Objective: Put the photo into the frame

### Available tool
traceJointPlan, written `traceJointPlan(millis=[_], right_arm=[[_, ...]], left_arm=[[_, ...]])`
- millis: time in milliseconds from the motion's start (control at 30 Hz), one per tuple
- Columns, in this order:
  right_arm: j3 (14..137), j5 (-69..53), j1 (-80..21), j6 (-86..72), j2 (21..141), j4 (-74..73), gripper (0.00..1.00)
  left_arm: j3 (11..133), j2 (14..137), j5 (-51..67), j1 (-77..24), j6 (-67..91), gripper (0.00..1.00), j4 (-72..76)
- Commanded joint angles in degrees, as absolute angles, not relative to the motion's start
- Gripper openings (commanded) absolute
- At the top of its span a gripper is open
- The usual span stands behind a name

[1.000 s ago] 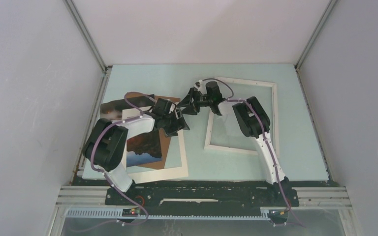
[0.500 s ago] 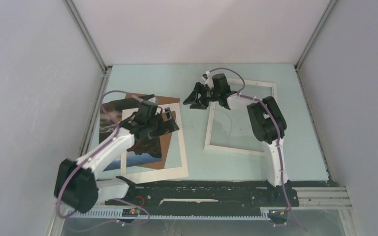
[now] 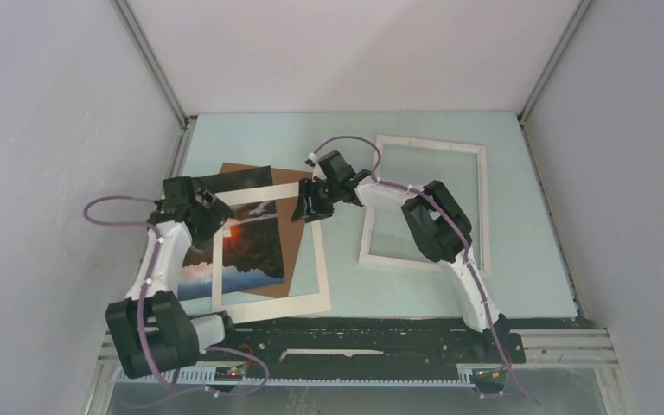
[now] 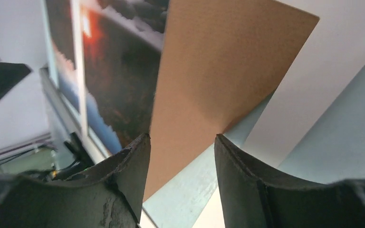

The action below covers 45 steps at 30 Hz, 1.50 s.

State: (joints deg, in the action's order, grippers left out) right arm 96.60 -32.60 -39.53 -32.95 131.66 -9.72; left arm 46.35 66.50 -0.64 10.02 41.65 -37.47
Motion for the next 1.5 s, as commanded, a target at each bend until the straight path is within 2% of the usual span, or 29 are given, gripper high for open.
traceJointPlan(millis=[0, 200, 333, 433, 667, 867, 967, 1100, 1200, 1467], right_arm=[[105.02, -21.74, -39.56, -28.61, 135.57, -22.79, 0.60], [108.45, -16.92, -37.79, -28.43, 138.38, -30.60, 0.61], [103.46, -11.88, -34.98, -29.75, 134.91, -30.49, 0.61], [99.28, -13.92, -32.60, -30.29, 132.35, -27.24, 0.61], [99.55, -17.38, -30.38, -30.67, 133.21, -26.51, 0.61], [99.24, -17.98, -30.09, -30.48, 133.07, -26.24, 0.61], [99.19, -18.25, -30.28, -30.35, 133.00, -25.96, 0.61], [99.27, -18.84, -30.42, -30.32, 133.06, -25.61, 0.61], [99.33, -19.22, -30.50, -30.35, 132.99, -25.49, 0.61], [98.78, -19.41, -30.68, -30.06, 132.63, -25.09, 0.61]], left_arm=[[53.28, 71.21, 1.44, 15.77, 39.72, 1.00, -36.24], [58.44, 78.09, 0.29, 17.58, 37.09, 1.00, -38.55], [60.00, 83.75, 0.52, 17.63, 33.39, 1.00, -39.12], [57.59, 85.14, 5.94, 17.13, 32.17, 1.00, -38.61], [51.53, 78.80, 0.77, 8.62, 31.26, 1.00, -40.84], [46.80, 78.13, -2.25, 1.43, 37.41, 1.00, -43.22], [43.20, 76.05, -2.24, 0.74, 41.47, 1.00, -46.02], [36.76, 67.09, -3.66, 0.48, 45.68, 1.00, -46.64], [32.36, 63.24, -0.82, 0.51, 47.06, 1.00, -42.67], [30.56, 69.12, 4.37, 0.52, 46.54, 1.00, -40.72]])
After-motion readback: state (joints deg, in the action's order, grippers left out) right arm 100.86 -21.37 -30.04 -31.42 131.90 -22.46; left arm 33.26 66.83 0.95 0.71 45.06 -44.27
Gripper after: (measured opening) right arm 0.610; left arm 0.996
